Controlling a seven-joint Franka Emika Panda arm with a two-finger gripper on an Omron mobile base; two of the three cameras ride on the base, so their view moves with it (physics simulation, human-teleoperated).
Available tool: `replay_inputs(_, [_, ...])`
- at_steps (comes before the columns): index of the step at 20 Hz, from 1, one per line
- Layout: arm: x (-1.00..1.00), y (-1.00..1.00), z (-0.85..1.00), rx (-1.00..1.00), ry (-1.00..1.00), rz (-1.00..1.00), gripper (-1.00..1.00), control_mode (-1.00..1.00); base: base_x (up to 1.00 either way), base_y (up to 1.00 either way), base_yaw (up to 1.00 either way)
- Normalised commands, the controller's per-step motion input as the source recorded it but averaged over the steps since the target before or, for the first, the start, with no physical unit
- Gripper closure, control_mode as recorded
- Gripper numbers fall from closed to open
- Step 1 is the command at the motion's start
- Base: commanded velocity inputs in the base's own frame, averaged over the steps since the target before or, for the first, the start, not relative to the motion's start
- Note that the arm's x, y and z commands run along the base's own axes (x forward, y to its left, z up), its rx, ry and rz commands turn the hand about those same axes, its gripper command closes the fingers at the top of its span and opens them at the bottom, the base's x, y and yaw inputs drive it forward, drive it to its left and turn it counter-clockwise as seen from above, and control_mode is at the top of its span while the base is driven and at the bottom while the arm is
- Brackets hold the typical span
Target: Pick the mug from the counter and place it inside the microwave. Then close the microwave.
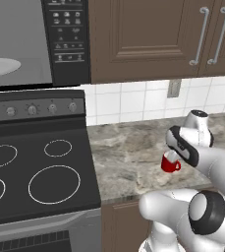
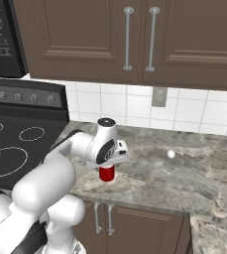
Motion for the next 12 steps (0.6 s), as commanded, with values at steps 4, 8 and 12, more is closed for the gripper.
replay_inputs(4, [0.08,-0.01,0.00,0.04,-0.01,0.00,-1.00,-1.00,0.00,0.00,0.00])
replay_inputs(8, [0.03,0.00,-0.08,0.01,0.00,0.00,-1.00,-1.00,0.00,0.00,0.00])
replay_inputs(12, [0.01,0.00,-0.20,0.00,0.00,0.00,-1.00,-1.00,0.00,0.00,0.00])
